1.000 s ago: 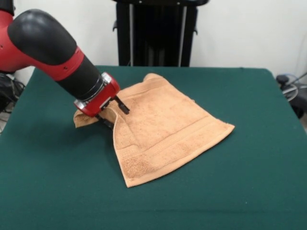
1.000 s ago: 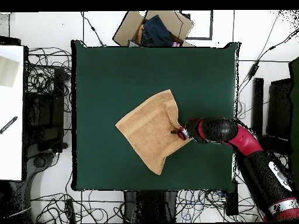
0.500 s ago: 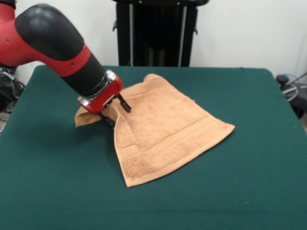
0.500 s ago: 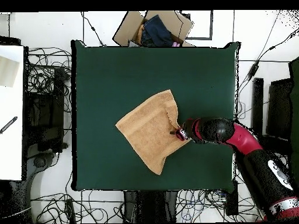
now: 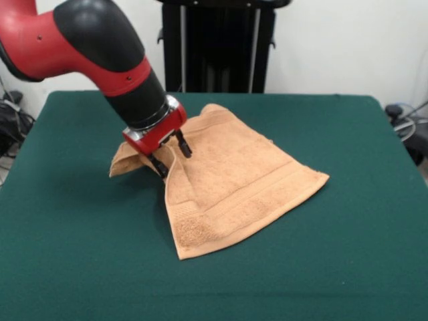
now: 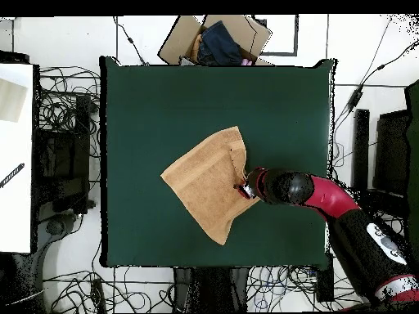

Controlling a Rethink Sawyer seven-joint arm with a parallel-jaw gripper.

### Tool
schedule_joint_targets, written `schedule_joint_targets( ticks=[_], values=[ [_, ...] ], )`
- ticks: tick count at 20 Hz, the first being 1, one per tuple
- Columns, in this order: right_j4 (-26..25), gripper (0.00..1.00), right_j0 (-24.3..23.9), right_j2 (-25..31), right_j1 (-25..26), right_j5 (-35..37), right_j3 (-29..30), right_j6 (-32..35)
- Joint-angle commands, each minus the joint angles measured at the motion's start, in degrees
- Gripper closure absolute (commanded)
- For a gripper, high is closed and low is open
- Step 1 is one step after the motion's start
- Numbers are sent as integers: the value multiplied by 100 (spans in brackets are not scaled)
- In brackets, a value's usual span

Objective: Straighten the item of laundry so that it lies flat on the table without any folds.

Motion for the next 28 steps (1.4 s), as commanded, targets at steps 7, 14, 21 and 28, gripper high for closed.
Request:
schedule_joint_targets(
  ticks=[7, 14, 21, 28],
  values=[
    [157, 0, 357, -532, 330, 291, -518, 666],
    [175, 0, 370, -473, 680, 693, -1193, 192],
    [156, 0, 336, -396, 886, 953, -1559, -48],
    [102, 0, 503, -382, 280, 778, -1186, 384]
  ],
)
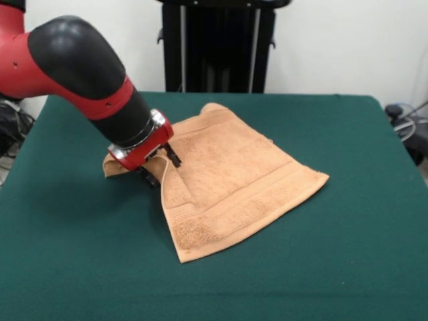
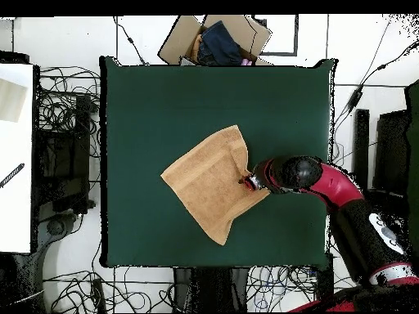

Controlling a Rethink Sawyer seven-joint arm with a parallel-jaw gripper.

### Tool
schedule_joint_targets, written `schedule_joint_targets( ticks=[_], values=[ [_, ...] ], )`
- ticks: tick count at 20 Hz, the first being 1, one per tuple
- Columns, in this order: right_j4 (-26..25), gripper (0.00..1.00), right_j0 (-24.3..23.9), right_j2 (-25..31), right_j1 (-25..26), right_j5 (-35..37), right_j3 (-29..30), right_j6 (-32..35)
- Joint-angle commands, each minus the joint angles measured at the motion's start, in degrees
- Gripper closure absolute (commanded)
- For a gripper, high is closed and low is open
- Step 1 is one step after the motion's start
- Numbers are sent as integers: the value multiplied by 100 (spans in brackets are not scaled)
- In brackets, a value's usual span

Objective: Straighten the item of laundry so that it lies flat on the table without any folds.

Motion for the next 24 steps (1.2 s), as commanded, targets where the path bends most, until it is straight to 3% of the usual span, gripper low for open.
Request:
schedule_joint_targets(
  ticks=[1, 8, 17, 20, 24],
  values=[
    [-234, 0, 312, -211, -220, -259, -138, 495],
    [-106, 0, 654, -304, -641, -420, 147, 1063],
    [354, 0, 1390, -616, -2248, -538, 814, 2166],
    [445, 0, 1509, -648, -2316, -443, 560, 2098],
    [620, 0, 1583, -640, -1935, 120, -238, 1724]
  ],
)
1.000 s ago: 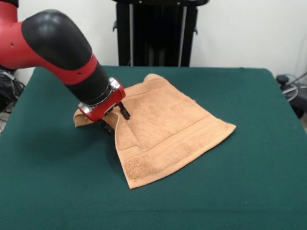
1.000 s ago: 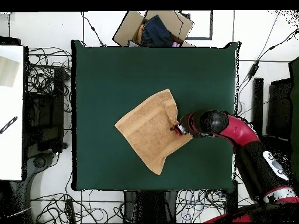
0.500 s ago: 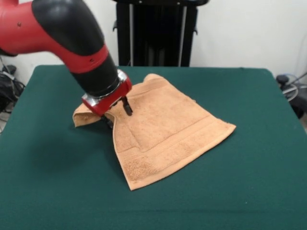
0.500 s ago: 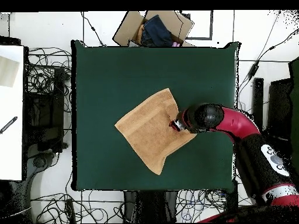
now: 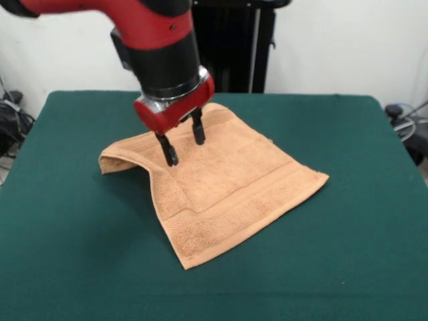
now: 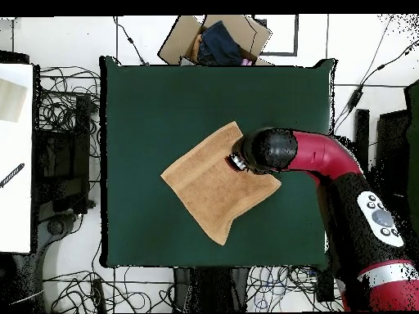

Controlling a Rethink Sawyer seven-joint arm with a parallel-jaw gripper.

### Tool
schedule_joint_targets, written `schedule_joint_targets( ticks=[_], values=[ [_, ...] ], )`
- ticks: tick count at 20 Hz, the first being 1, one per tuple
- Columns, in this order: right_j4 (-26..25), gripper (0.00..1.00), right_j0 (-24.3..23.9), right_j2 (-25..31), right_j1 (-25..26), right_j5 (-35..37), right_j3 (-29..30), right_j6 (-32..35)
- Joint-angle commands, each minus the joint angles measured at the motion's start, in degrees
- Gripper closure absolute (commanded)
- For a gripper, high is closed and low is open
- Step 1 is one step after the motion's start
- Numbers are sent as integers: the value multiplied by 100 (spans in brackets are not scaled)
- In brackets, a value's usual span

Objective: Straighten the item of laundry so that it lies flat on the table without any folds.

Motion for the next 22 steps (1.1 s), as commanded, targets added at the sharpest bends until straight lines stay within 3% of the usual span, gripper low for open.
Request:
schedule_joint_targets(
  ticks=[1, 6, 9, 12, 18, 22],
  values=[
    [331, 0, 270, -386, -44, 294, -662, 1427],
    [476, 0, 496, -448, 164, 865, -1371, 1273],
    [537, 0, 600, -476, 346, 829, -1442, 1340],
    [617, 0, 774, -576, 470, 541, -1095, 1641],
    [1050, 0, 1230, -832, -357, -241, 513, 2502],
    [1270, 0, 1822, -1099, -854, -389, 1046, 2993]
  ],
)
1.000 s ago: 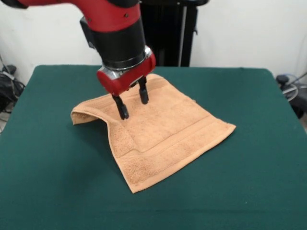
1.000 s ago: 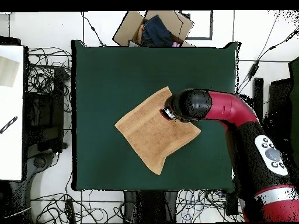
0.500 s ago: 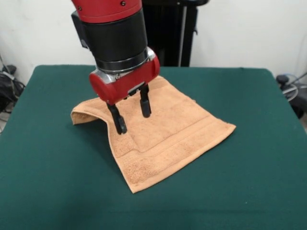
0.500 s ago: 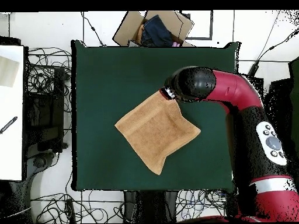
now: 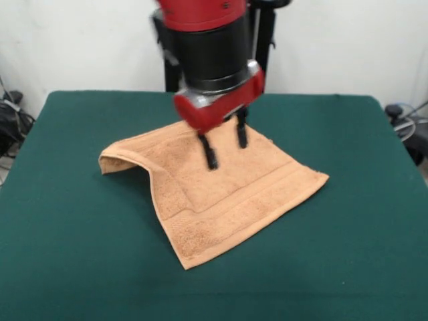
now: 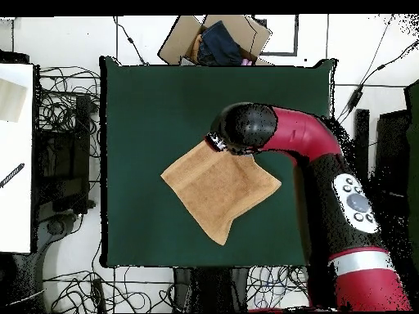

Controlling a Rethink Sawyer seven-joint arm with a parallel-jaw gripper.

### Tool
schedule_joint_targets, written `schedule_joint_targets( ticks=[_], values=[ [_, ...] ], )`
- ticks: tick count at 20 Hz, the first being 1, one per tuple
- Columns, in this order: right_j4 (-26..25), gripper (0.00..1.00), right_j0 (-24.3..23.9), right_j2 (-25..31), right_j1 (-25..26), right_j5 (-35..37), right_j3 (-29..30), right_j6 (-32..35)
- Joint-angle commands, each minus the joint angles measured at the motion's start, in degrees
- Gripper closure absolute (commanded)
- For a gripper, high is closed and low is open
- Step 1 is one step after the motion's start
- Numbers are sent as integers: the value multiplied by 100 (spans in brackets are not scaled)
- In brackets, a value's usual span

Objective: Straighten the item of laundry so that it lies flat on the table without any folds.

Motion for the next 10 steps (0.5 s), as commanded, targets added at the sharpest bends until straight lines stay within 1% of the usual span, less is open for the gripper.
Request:
schedule_joint_targets(
  ticks=[1, 3, 6, 10],
  values=[
    [441, 0, 1057, -688, -797, -399, 1546, 2905],
    [537, 0, 1395, -906, -998, -323, 1592, 3186],
    [568, 0, 1769, -1171, -1085, -312, 1597, 3446],
    [689, 0, 1849, -1233, -1092, -582, 1823, 3567]
  ],
)
